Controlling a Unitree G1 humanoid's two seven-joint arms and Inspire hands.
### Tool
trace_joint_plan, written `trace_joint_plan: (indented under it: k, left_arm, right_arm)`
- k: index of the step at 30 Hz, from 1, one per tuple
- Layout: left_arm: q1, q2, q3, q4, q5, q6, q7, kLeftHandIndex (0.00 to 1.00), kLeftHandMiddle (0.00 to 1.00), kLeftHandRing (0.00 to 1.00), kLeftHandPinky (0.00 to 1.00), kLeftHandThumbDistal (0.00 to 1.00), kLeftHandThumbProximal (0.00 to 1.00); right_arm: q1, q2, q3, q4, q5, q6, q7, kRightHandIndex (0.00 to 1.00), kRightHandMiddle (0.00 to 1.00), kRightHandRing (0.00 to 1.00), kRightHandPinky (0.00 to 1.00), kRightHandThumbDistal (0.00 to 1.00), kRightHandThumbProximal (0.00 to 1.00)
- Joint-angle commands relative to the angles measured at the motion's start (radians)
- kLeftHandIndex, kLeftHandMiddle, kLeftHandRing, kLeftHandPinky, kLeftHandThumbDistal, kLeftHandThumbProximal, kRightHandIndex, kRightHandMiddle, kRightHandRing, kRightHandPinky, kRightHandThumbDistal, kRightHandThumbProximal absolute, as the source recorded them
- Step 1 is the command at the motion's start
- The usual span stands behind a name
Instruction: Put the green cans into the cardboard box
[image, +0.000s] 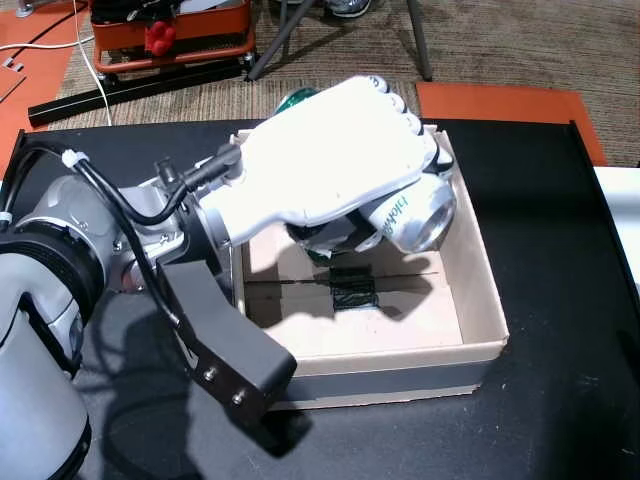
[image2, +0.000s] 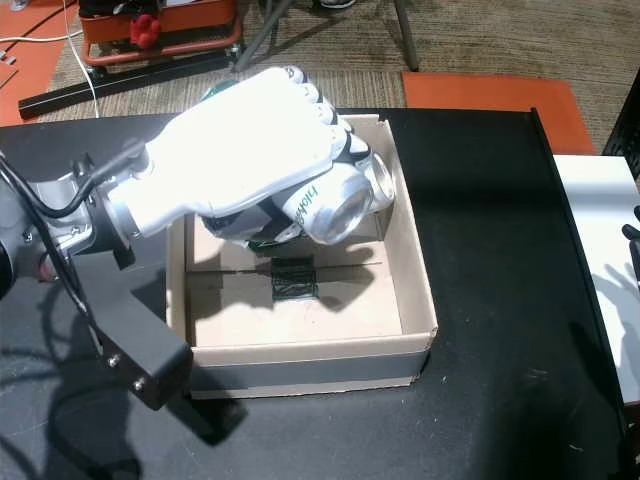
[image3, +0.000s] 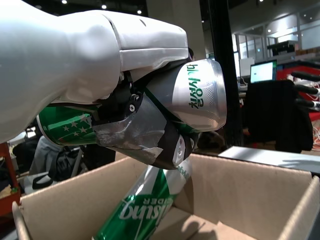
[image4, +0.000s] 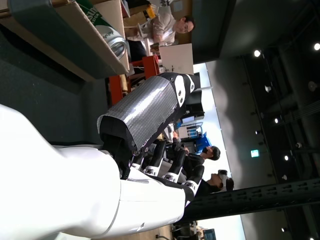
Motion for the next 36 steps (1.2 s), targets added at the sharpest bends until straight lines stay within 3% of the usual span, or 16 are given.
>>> trace_joint_plan:
  k: [1, 5, 8, 11, 13, 18, 25, 30, 36]
  left_arm:
    - [0.012, 0.005, 0.003, 0.006, -0.02, -0.015, -0.027, 0.24, 0.1, 0.34, 0.0, 0.26, 0.0]
    - [0.03, 0.001, 0.09, 0.024, -0.143, -0.087, -0.263, 0.28, 0.18, 0.43, 0.01, 0.2, 0.0]
    - [0.042, -0.008, 0.175, 0.038, -0.263, -0.101, -0.566, 0.32, 0.25, 0.5, 0.16, 0.23, 0.0]
    - [0.051, -0.023, 0.27, 0.042, -0.389, -0.079, -0.853, 0.27, 0.21, 0.48, 0.26, 0.22, 0.0]
    - [0.053, -0.032, 0.324, 0.039, -0.455, -0.048, -1.005, 0.29, 0.22, 0.47, 0.28, 0.28, 0.0]
    - [0.047, -0.046, 0.403, 0.018, -0.553, 0.028, -1.253, 0.32, 0.24, 0.45, 0.3, 0.4, 0.0]
    - [0.044, -0.049, 0.421, -0.002, -0.567, 0.065, -1.351, 0.28, 0.18, 0.36, 0.24, 0.45, 0.0]
    - [0.051, -0.049, 0.433, -0.005, -0.577, 0.068, -1.354, 0.26, 0.16, 0.34, 0.22, 0.47, 0.0]
    - [0.057, -0.041, 0.436, -0.005, -0.572, 0.059, -1.347, 0.26, 0.16, 0.34, 0.22, 0.42, 0.0]
  right_arm:
    - [0.015, 0.006, -0.001, -0.007, 0.003, -0.008, -0.005, 0.66, 0.68, 0.79, 0.88, 1.0, 0.58]
    - [0.013, 0.006, -0.004, -0.01, 0.013, 0.011, 0.009, 0.65, 0.67, 0.78, 0.87, 1.0, 0.56]
    - [0.017, 0.006, 0.001, -0.01, 0.003, -0.003, -0.002, 0.66, 0.68, 0.79, 0.88, 1.0, 0.59]
    - [0.018, 0.009, -0.002, -0.013, 0.008, -0.002, 0.006, 0.66, 0.68, 0.79, 0.88, 1.0, 0.57]
    - [0.017, 0.01, -0.003, -0.014, 0.011, 0.002, 0.01, 0.65, 0.68, 0.79, 0.88, 1.0, 0.57]
    - [0.017, 0.014, 0.001, -0.016, 0.007, -0.003, 0.01, 0.65, 0.68, 0.79, 0.88, 1.0, 0.56]
    - [0.018, 0.019, -0.002, -0.018, 0.011, 0.001, 0.013, 0.64, 0.67, 0.79, 0.88, 1.0, 0.56]
    - [0.019, 0.02, -0.004, -0.017, 0.013, 0.0, 0.018, 0.65, 0.67, 0.79, 0.88, 1.0, 0.56]
    - [0.02, 0.02, -0.002, -0.015, 0.009, -0.001, 0.011, 0.64, 0.67, 0.79, 0.88, 1.0, 0.56]
